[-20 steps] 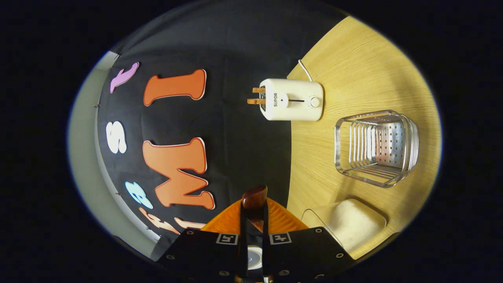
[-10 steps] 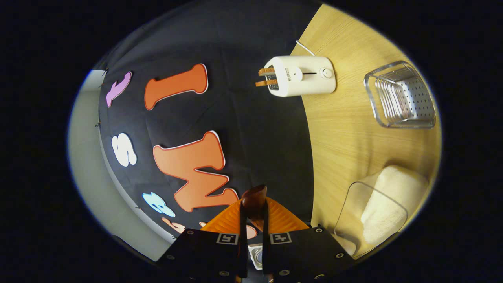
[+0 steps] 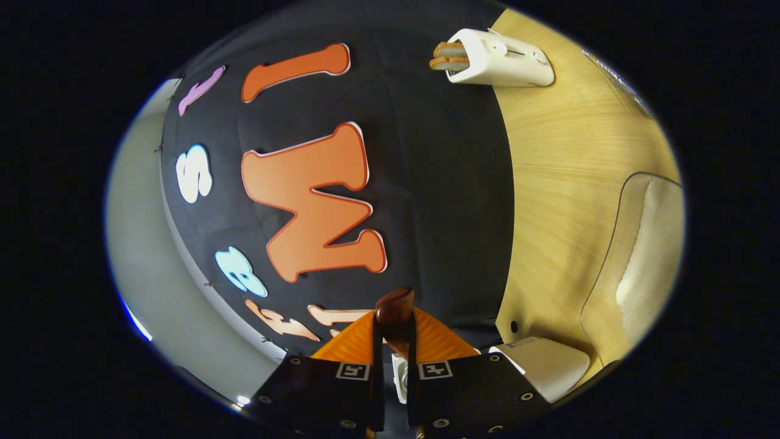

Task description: Close the left gripper, press the button to open the rice cooker; take a wooden spoon from the chopstick holder with the right hand, scoop a spoonful of rice and pour it into the rice cooker, then put the wooden spoon back into the chopstick holder.

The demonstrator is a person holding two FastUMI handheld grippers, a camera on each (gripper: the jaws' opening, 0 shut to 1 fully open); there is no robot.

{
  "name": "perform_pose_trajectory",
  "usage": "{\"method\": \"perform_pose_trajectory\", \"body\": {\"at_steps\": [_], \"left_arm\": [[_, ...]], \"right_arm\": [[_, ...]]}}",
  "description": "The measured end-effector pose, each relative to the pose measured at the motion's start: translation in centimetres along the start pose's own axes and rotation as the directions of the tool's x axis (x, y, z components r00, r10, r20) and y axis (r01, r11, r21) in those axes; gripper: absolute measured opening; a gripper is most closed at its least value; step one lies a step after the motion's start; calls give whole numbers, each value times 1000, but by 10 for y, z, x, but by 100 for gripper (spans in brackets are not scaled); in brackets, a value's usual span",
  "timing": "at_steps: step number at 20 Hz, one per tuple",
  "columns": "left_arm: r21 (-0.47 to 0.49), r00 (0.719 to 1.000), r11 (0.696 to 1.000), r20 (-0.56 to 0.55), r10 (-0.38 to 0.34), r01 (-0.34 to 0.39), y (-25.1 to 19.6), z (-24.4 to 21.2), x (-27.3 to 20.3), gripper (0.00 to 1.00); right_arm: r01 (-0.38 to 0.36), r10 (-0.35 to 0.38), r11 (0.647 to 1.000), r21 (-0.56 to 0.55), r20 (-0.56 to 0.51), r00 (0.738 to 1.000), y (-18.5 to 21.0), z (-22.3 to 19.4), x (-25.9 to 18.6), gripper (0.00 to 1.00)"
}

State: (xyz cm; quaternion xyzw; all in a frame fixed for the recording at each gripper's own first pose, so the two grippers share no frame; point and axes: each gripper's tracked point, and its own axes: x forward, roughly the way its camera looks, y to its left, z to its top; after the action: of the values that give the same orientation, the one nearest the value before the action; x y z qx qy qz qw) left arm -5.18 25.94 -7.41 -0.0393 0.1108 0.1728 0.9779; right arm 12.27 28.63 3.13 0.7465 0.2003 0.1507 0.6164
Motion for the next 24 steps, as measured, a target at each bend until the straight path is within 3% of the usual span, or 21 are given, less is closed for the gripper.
{"method": "perform_pose_trajectory", "body": {"at_steps": [4, 10, 14, 17, 24], "left_arm": [[-9, 1000, 1000, -5, 30, -30, 21, -4, 1, 74], [-15, 999, 999, 15, 50, -50, 34, -3, 3, 75], [-20, 999, 999, 29, 40, -39, 36, -3, 4, 75], [-13, 998, 998, 35, 55, -54, 41, -2, 5, 74], [-14, 996, 997, 58, 70, -70, 46, 8, 4, 74]], "right_arm": [[-8, 3, 999, -53, -86, 996, 1, -48, 39, 14], [31, -54, 990, -139, -162, 985, -18, -110, 99, 14], [26, -102, 943, -332, -215, 971, -37, -154, 129, 14], [-24, -97, 901, -433, -256, 962, -38, -180, 139, 14], [-101, -100, 753, -650, -264, 959, -43, -205, 154, 14]]}}
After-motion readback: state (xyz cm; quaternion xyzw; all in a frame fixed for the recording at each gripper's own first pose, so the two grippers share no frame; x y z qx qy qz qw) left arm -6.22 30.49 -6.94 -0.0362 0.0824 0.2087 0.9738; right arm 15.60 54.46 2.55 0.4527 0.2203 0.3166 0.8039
